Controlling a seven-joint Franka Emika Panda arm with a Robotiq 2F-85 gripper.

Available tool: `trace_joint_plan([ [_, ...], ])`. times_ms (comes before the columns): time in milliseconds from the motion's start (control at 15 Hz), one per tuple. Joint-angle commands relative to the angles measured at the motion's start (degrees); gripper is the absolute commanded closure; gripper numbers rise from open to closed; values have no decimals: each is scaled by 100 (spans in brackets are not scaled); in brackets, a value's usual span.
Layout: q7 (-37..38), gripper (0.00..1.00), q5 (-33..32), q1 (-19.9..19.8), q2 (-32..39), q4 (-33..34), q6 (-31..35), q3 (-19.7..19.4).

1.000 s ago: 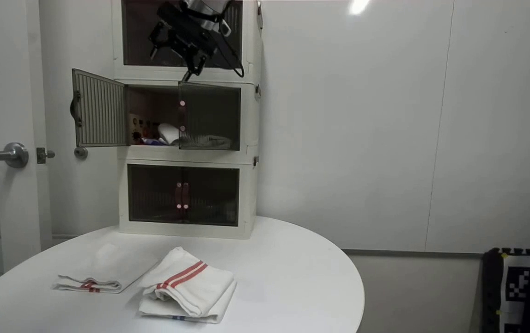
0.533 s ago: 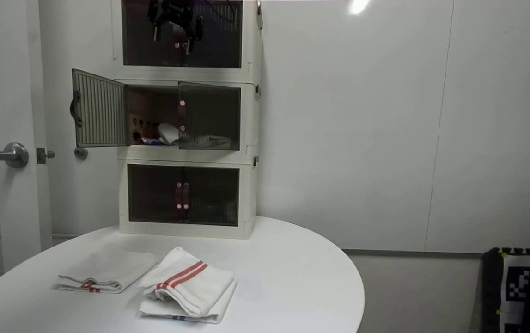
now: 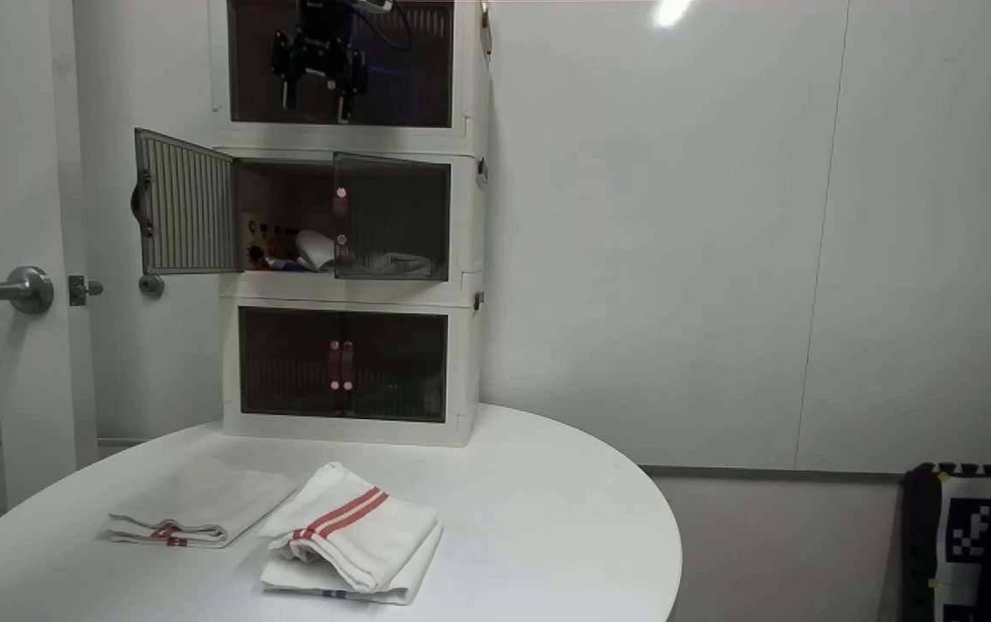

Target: Open the drawer in the middle compartment

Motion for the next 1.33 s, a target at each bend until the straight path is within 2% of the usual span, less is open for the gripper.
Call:
trace_joint_plan([
  [0, 551, 0, -38, -54, 531, 595, -164, 42],
  [467, 1823, 0, -583, 147, 620, 440, 288, -465],
  [667, 2221, 0, -804, 205, 655, 406, 220, -499],
  [933, 2553, 0, -798, 253, 811, 350, 321, -433],
  [1267, 2969, 0, -906, 279, 861, 178, 474, -536],
])
